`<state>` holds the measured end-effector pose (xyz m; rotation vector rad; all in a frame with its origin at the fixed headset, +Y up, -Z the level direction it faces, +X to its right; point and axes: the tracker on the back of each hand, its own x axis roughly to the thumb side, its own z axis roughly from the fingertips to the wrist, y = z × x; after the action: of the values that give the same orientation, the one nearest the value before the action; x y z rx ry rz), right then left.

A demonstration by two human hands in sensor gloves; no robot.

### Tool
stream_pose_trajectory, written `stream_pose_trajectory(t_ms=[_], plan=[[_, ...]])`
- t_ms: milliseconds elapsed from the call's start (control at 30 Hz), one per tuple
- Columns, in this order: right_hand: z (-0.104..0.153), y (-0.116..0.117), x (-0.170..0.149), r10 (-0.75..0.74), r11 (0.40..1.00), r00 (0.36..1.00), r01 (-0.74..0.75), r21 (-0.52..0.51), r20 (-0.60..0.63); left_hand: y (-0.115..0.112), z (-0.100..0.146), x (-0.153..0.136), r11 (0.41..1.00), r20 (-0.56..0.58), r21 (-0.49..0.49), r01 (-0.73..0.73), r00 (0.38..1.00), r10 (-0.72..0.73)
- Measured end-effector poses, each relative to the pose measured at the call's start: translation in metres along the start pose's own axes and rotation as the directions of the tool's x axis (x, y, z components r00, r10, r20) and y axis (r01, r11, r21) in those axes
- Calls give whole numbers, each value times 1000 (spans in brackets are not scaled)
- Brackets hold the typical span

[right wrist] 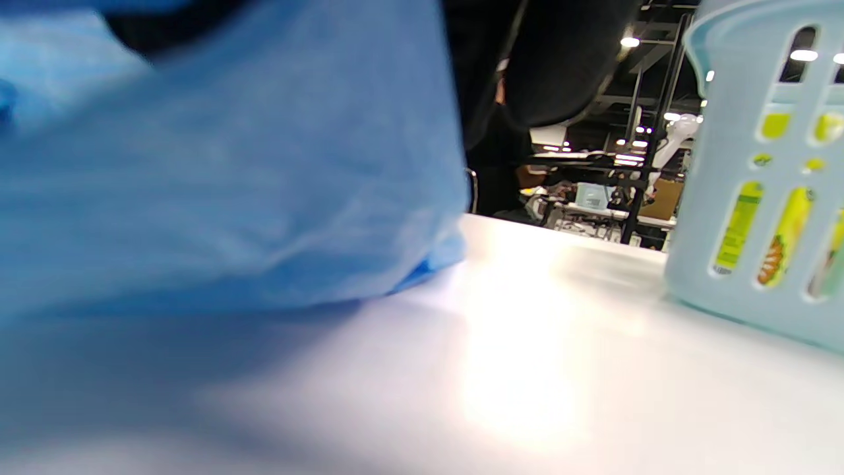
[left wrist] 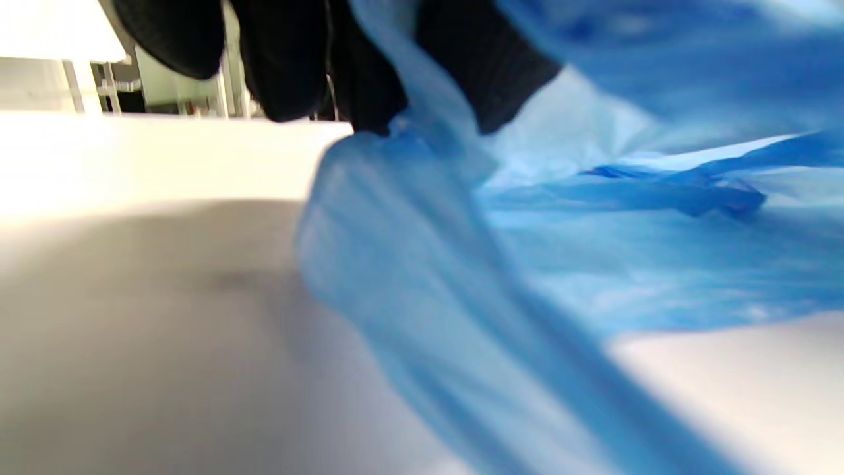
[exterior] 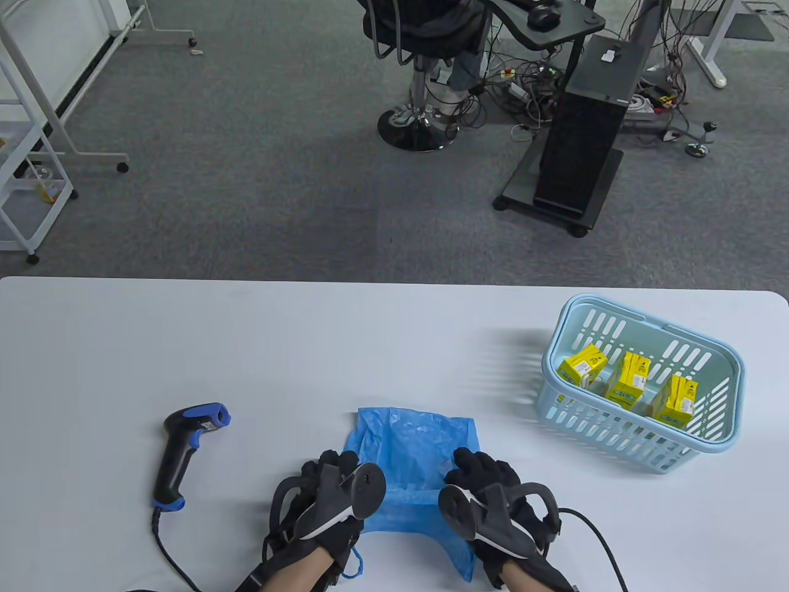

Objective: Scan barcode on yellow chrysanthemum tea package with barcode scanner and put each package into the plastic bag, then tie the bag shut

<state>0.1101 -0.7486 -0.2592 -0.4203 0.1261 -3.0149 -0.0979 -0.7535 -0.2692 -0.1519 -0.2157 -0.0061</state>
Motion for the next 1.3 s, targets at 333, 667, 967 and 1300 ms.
stream_pose_trajectory(t_ms=[333, 667, 967, 1300], plan=[[0, -3, -10, -112, 993, 994, 112, -36, -16, 10, 9, 10, 963, 118, 261, 60, 989, -94], [0, -1, -5, -23, 1000, 1000, 23, -7, -13, 2, 4, 15, 976, 167, 195, 96, 977, -130], [1, -3, 0, -55, 998, 998, 55, 1, -6, 1, 7, 22, 975, 203, 190, 113, 967, -152], [2, -3, 0, -14, 1000, 1000, 14, 2, 1, -4, 5, 24, 979, 215, 148, 139, 962, -169]])
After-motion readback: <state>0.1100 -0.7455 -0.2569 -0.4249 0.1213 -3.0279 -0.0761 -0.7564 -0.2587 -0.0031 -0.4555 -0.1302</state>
